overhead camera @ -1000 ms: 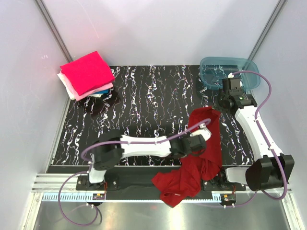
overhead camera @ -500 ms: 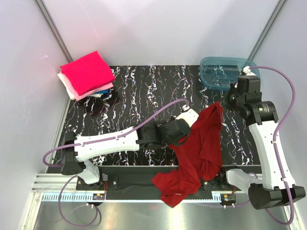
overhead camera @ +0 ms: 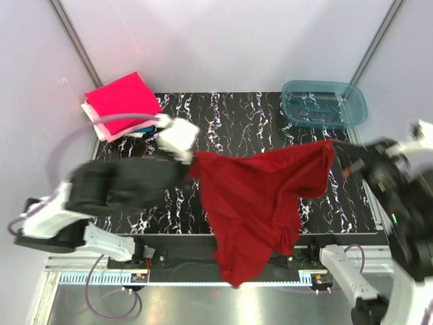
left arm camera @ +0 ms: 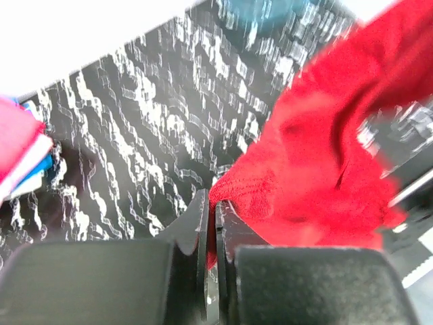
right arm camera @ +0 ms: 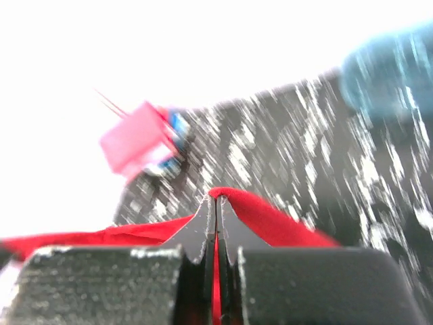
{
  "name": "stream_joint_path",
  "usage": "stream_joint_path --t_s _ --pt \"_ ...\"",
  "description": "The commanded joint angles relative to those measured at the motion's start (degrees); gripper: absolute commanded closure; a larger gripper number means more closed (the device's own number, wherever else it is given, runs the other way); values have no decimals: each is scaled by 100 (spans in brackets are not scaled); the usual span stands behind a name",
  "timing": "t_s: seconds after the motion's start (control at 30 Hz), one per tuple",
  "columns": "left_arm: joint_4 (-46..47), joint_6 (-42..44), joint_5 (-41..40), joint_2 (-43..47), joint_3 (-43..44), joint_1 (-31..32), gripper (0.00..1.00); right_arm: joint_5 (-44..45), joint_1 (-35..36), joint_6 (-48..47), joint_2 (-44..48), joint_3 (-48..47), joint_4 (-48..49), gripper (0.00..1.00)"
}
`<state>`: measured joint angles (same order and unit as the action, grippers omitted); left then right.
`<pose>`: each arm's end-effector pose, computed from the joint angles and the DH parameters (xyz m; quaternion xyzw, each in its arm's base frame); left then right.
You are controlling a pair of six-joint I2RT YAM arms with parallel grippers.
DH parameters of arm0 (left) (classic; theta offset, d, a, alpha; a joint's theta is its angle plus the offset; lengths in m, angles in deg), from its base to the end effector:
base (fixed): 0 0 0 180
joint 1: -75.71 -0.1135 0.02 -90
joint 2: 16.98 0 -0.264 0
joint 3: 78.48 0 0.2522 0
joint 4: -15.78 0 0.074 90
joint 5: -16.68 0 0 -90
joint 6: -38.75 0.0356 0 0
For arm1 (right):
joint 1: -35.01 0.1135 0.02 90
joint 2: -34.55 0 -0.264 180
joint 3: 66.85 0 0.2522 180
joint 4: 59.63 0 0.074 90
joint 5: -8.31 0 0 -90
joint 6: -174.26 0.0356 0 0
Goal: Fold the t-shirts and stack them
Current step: Flatten the tshirt out
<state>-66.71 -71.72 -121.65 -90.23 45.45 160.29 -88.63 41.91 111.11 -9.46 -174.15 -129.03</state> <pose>0.0441 -0.1834 0.5099 0.2544 0.7813 -0.1345 0.5538 0.0513 0.0105 0.5106 0.0888 0.7382 0.2368 0.6254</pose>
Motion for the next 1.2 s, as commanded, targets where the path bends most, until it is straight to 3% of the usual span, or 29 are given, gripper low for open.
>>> stream_joint_path --t_s 0.0,0.1,0.23,0.37,0.5,0.6,0.67,0.73,0.8,0.83,0.87,0.93,0.97,1.07,1.1,1.13,1.17 --pt "147 855 -652 679 111 199 100 -571 -30 5 891 -60 1027 100" --pt "965 1745 419 1330 -31 217 100 -563 -30 -197 1376 -24 1520 100" --pt "1528 2380 1902 2059 110 217 100 -308 118 -391 1334 -709 1231 100" --pt "1828 2749 2390 2631 311 208 100 -80 285 -627 1333 -1201 1143 100" --pt "1740 3066 1637 2615 190 208 100 875 505 -988 1063 -1001 1117 100" --pt "1915 3399 530 2378 -240 208 100 1421 611 -1103 502 -526 1055 100" --pt "2274 3933 -813 2002 -758 200 100 1616 611 -989 114 -246 959 100" --pt "2609 4269 -1091 1754 -1093 -1 100 1836 611 -901 -466 -17 1037 100" --pt "2698 4104 -207 1473 -1120 -1289 100 2151 611 -875 -1140 326 1247 100" --pt "2768 4034 807 1402 -1286 -1869 100 2318 611 -822 -1380 449 1353 100" --pt "3003 3981 1269 1193 -1418 -2945 100 2546 594 -804 -1643 607 1476 100" --pt "3268 3937 2392 824 -1699 -3848 100 2944 350 -612 -2539 731 1582 100" --pt "3391 3910 2686 212 -1683 -4600 100 2996 234 -463 -2847 749 1617 100" --pt "3455 4094 2498 -1722 -1097 -5441 100 2654 -293 21 -4340 226 1296 100" --pt "3228 3973 2287 -2336 -607 -5582 100 2428 -390 135 -5188 -100 1022 96" --pt "2616 3798 1789 -3587 721 -5792 100 2408 -460 301 -5580 -495 663 72" --pt "2280 3300 1723 -4095 1413 -5864 97 2521 -478 338 -5862 -1064 294 52"
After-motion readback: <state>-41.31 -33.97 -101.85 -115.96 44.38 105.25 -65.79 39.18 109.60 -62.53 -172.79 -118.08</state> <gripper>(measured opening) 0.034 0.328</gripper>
